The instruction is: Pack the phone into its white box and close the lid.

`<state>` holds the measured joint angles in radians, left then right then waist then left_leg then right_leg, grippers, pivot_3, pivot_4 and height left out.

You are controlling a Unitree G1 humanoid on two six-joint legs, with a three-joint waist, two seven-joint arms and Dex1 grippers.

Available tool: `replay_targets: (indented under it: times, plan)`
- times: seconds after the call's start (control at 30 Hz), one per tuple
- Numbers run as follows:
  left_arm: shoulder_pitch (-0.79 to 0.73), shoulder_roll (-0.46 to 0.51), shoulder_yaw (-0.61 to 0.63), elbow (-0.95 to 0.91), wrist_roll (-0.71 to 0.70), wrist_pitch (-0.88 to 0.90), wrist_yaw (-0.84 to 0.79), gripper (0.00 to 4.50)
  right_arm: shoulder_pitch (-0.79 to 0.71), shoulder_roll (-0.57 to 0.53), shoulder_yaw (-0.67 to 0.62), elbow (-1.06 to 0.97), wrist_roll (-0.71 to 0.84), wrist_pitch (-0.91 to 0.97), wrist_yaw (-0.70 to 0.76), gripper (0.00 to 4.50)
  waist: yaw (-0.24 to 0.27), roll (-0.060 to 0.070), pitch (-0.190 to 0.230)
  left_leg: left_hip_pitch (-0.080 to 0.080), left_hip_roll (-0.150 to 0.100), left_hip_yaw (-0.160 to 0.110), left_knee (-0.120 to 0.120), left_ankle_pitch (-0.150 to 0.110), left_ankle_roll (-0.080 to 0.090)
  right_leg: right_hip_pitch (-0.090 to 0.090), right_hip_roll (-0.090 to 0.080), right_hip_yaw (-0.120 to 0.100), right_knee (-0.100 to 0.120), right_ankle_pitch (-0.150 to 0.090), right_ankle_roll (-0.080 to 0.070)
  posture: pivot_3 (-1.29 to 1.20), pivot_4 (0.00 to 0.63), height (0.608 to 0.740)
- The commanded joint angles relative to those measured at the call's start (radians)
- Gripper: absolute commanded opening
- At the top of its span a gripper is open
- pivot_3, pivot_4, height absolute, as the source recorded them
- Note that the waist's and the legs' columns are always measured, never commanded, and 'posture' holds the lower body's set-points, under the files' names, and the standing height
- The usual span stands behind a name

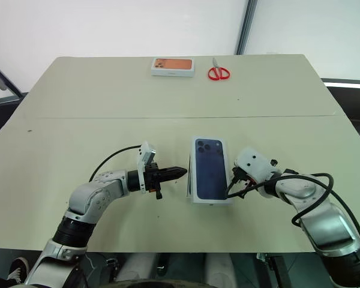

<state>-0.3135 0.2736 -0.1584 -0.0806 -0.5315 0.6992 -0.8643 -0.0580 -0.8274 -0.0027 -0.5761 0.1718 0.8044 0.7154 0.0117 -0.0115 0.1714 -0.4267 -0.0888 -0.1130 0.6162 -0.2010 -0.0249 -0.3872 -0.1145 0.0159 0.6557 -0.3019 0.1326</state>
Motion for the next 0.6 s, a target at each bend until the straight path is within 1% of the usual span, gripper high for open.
replay_targets:
  times: [0.03,0.17,0.6]
  plan:
    - [-0.004,-0.015,-0.014,0.000,0.012,-0.029,0.010,0.00,-0.010,-0.011,-0.053,-0.047,0.045,0.020,0.018,0.04,0.001,0.000,0.000,0.000,0.000,0.000,0.000,0.000,0.000,0.000,0.000,0.000,0.000,0.000,0.000,0.00,0.150,0.740]
    - [-0.019,-0.045,-0.005,0.008,-0.003,-0.025,0.026,0.00,-0.006,-0.001,-0.031,-0.062,0.060,0.037,0.008,0.04,0.001,0.000,0.000,0.000,0.000,0.000,0.000,0.000,0.000,0.000,0.000,0.000,0.000,0.000,0.000,0.00,0.150,0.740]
    - [-0.033,-0.051,-0.004,0.016,-0.001,-0.022,0.045,0.00,-0.057,0.022,-0.032,-0.075,0.118,0.082,-0.011,0.04,0.000,0.000,0.000,0.000,0.000,0.000,0.000,0.000,0.000,0.000,0.000,0.000,0.000,0.000,0.000,0.00,0.150,0.740]
